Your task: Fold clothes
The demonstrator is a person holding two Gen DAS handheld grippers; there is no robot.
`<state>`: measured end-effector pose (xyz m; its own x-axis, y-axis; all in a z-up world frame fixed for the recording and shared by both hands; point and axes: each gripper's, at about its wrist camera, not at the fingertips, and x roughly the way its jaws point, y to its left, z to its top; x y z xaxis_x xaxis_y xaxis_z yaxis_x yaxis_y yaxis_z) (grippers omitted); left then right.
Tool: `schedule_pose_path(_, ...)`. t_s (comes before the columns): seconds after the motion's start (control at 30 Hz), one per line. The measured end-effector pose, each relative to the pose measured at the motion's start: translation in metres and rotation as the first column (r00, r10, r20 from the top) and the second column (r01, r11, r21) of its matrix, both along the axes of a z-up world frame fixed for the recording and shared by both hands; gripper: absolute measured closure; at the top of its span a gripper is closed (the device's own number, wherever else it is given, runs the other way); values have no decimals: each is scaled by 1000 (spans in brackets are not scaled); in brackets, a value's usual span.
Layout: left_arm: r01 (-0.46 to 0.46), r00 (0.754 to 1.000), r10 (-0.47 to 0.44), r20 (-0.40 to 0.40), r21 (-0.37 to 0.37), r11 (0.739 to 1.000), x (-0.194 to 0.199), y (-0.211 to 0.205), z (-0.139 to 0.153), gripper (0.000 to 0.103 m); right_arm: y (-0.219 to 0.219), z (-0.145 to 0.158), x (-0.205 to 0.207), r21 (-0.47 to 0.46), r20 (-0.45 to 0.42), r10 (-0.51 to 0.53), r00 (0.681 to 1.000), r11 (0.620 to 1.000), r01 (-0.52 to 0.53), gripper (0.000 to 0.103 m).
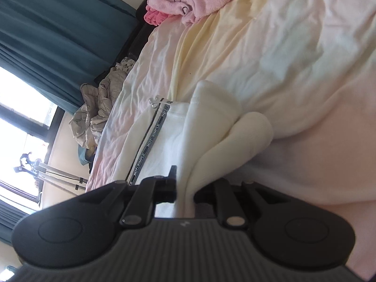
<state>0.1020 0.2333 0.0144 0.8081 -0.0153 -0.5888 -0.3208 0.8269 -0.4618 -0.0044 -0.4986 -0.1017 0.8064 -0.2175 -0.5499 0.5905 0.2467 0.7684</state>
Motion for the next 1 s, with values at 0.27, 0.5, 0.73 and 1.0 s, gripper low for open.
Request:
schedule_pose_path(0.27,112,993,-120,10,283,952,-17,-72,16,34,-3,-12,4,19,-7,38,999,999,-38,70)
schedule_pose_path(0.5,257,963,-268,-36,430,866,-21,-145,2,33,-6,-22,16,5,2,68,998,998,-68,66)
schedule_pose_path(0.73,340,926,-375,-39,519,784,-38,-192,-6,33,-11,-25,30,-66,9,50,999,997,-50,66)
schedule_pose_path(1.0,381,891,-453,-6,554,740,-56,-218,-2,33,-15,-28,39,-93,-23,-11,1000,996,9,71)
